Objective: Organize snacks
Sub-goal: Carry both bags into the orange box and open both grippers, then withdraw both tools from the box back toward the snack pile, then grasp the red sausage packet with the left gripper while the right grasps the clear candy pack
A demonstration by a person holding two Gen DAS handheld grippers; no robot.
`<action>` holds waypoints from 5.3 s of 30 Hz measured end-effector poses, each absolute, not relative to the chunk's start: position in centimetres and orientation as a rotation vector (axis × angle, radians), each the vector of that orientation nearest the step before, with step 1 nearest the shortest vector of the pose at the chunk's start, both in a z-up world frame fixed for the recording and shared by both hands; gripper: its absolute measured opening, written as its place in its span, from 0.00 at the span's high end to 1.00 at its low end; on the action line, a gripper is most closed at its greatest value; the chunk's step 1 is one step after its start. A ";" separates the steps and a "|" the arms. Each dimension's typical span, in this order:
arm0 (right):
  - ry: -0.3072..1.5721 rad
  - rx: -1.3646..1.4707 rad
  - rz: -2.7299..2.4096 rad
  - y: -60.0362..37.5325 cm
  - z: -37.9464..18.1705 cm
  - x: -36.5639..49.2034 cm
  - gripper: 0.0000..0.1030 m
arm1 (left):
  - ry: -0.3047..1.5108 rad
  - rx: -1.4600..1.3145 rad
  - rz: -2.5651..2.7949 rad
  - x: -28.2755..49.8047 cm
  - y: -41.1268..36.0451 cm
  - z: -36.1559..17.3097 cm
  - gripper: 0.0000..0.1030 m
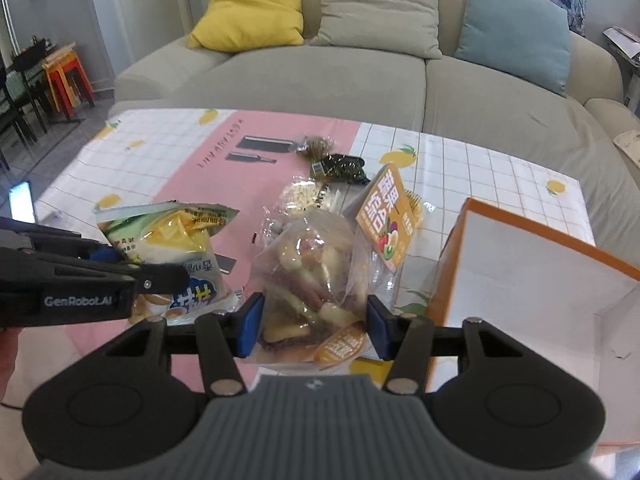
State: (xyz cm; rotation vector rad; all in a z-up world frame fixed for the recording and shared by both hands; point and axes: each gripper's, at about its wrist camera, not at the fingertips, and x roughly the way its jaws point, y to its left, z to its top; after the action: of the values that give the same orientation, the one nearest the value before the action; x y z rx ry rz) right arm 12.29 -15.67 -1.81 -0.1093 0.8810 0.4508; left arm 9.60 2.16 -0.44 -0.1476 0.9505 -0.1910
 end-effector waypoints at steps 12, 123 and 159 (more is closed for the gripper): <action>0.841 -0.178 0.383 -23.4 3.1 10.9 0.49 | 0.921 -0.112 -0.392 11.0 -4.8 5.1 0.69; 0.698 0.080 0.083 -14.4 -2.4 7.0 0.08 | 0.829 -0.099 -0.151 8.2 4.7 -1.6 0.36; 0.900 -0.111 0.193 -9.6 -14.8 16.9 0.42 | 1.058 0.129 -0.451 17.2 4.1 -14.9 0.31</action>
State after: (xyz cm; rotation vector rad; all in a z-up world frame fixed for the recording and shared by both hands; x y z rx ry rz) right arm 16.90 -9.58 -14.78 -0.1109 0.9001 0.1928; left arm 17.19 4.15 -14.88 0.1286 1.0583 -0.4506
